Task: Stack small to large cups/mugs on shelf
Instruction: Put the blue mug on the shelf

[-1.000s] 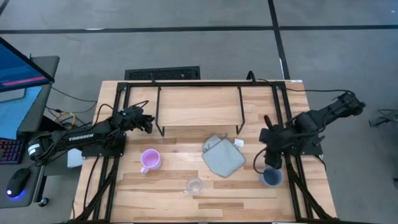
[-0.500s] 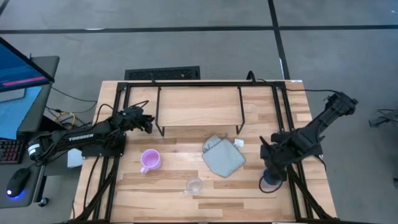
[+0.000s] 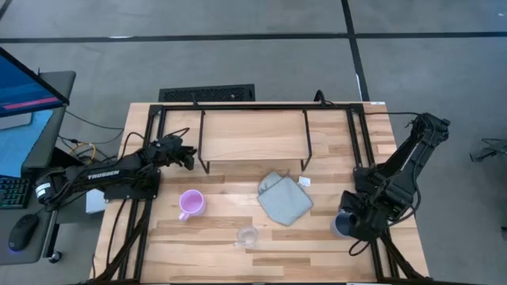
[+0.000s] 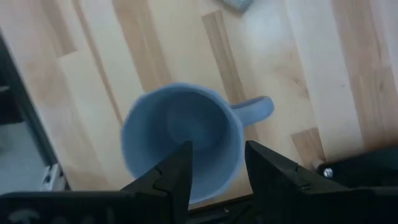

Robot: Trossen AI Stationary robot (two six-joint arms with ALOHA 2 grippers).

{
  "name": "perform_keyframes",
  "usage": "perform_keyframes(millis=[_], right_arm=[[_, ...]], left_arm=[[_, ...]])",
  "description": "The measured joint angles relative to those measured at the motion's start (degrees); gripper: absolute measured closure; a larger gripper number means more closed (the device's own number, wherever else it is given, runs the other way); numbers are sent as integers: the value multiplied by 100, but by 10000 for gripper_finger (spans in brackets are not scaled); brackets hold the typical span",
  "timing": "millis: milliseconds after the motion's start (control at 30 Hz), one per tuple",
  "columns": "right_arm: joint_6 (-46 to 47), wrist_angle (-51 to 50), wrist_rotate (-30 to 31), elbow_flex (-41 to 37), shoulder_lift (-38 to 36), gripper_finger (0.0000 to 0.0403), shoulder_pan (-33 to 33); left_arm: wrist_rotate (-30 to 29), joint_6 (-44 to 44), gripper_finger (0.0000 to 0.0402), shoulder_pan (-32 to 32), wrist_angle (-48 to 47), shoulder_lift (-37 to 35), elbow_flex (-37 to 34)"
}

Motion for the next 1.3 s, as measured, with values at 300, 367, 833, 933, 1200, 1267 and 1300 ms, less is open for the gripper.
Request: perform_keyframes(millis=[300, 367, 833, 933, 1200, 1267, 1300], right_arm=[[1018, 114, 26, -501, -2, 240, 366], [1216, 139, 28, -581, -2, 244, 406], [1435, 233, 153, -711, -2, 280, 416], [1476, 223, 298, -711, -1, 283, 414], [1586, 225, 319, -711, -2, 283, 414], [1613, 230, 316, -711, 28, 283, 414], [1629, 232, 302, -711, 60, 283, 414]], left_arm=[[0, 2, 299, -2, 0, 0, 2], [0, 2, 299, 0, 0, 0, 0], [0, 2, 299, -2, 0, 0, 2], [0, 2, 299, 0, 0, 0, 1], [0, 1, 299, -2, 0, 0, 0], [-1, 1, 299, 0, 0, 0, 0], [0, 0, 299, -2, 0, 0, 0]])
